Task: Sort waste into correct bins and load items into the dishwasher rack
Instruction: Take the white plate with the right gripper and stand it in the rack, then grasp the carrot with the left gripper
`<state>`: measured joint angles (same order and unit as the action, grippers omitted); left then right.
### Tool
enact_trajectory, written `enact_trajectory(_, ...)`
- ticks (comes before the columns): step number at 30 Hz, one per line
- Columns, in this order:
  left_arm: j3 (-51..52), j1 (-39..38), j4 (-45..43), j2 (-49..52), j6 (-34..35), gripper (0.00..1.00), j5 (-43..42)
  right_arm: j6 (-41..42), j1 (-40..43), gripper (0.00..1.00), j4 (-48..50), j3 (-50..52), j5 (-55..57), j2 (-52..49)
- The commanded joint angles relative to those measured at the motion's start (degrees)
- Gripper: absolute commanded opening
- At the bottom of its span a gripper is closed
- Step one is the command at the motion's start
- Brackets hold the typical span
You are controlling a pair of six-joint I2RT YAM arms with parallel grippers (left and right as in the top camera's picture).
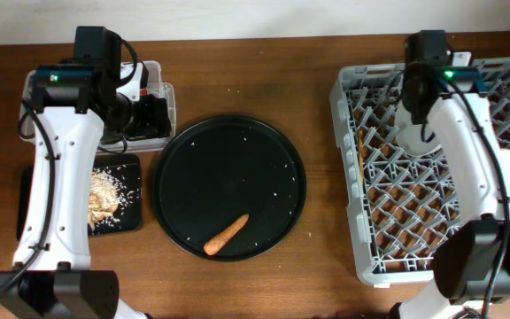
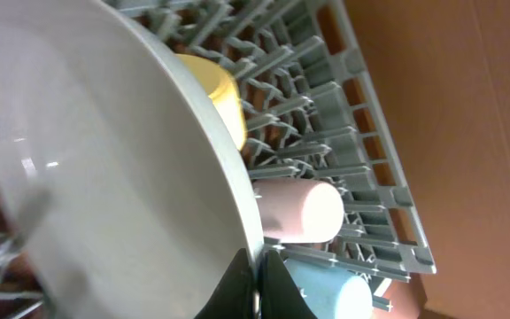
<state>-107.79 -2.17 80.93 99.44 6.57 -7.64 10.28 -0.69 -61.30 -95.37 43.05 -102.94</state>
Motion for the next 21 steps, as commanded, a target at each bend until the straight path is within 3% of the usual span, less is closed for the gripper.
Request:
enact_trajectory(1,-0.7,0.2,-0.1,-0.5,0.3,0.79,0.0,1.2,-5.5,0.04,-0.8,0.1,-1.3,0.3)
enact_trajectory(2,-0.7,0.2,0.2,-0.5,0.3,0.85,0.0,1.1,-7.0,0.04,-2.0,0.1,-4.0,0.3)
enact_trajectory(3,-0.7,0.2,0.2,-0.5,0.3,0.93,0.0,0.5,-8.0,0.27,-3.3,0.1,-8.0,0.4)
enact_trajectory(8,-0.7,0.2,0.9,-0.5,0.3,0.94,0.0,0.8,-5.5,0.40,-5.5,0.1,-19.3,6.7)
enact_trajectory(10,-0.5,-0.3,1.3,-0.5,0.3,0.94,0.0,0.7,-2.0,0.54,-6.7,0.1,-26.7,11.4)
enact_trajectory(12,0.7,-2.2,1.2,-0.4,0.3,0.93,0.0,0.7,4.0,0.75,-10.0,0.1,-36.3,14.6)
enact_trajectory(15,5.4,-5.9,1.0,0.0,0.2,0.93,0.0,-1.1,9.2,0.80,-16.9,0.3,-44.5,14.8)
enact_trajectory(21,22.9,-15.7,-2.7,0.0,-2.4,0.91,0.0,-3.0,8.6,0.82,-18.1,0.3,-45.9,14.7)
